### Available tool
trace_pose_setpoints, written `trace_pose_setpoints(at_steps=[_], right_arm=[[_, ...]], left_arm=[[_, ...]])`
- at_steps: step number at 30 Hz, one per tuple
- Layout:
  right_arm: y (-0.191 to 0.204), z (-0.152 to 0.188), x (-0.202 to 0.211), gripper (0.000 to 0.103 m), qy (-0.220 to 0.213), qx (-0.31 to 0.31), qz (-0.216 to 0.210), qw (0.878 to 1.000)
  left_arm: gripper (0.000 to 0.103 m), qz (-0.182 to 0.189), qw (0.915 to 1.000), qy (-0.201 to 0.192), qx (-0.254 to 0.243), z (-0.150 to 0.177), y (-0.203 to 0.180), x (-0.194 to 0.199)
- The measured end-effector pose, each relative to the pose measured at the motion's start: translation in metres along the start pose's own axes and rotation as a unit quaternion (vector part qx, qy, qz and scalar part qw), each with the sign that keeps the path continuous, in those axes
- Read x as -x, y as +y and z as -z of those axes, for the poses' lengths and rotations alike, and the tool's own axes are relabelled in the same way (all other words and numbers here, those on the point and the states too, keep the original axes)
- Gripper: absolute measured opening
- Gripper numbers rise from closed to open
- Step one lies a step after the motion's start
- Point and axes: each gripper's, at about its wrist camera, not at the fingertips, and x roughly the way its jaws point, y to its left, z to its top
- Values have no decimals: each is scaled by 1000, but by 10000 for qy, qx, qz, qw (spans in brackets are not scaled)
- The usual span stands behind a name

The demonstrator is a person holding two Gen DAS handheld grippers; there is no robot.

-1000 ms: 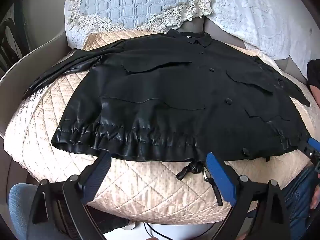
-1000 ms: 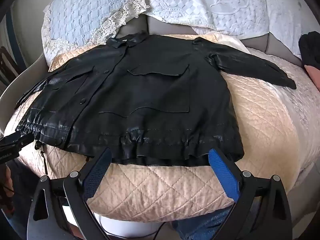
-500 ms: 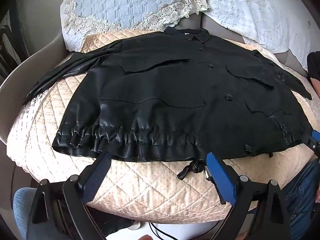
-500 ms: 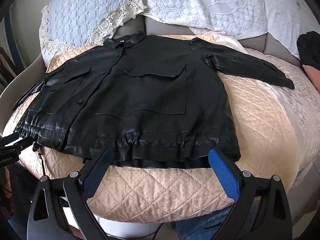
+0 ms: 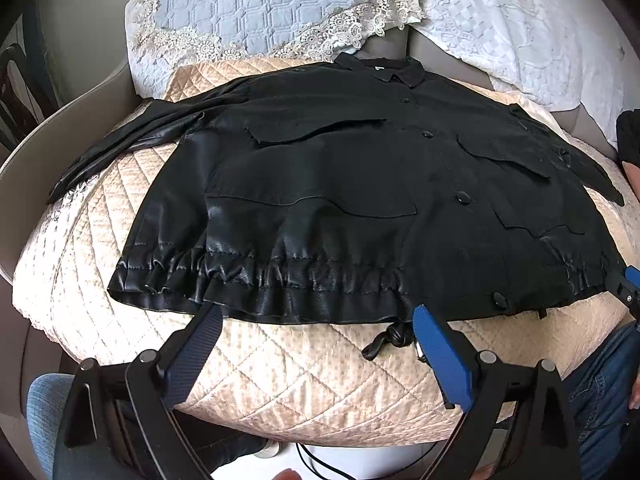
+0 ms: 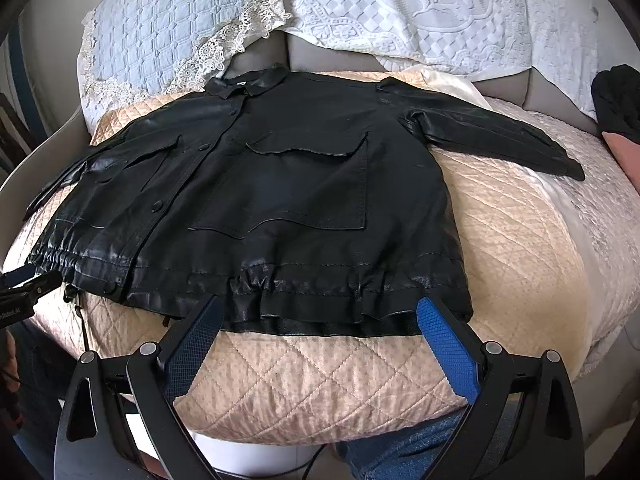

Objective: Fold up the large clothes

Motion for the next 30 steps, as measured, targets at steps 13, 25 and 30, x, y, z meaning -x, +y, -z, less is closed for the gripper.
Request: trace_pose_setpoints(at_steps=[13,25,30], right_arm=[[2,-2,-4,98,79,45,18,10000],[1,-6,2,98,47,61,126,9999],[1,-7,1,98,67,50,126,9999]], left_arm=[[97,42,10000,54,47,-1,6,-6],[97,175,9997,141,123,-6,7,-14],[97,168,9998,98,102,-7,6,-11]])
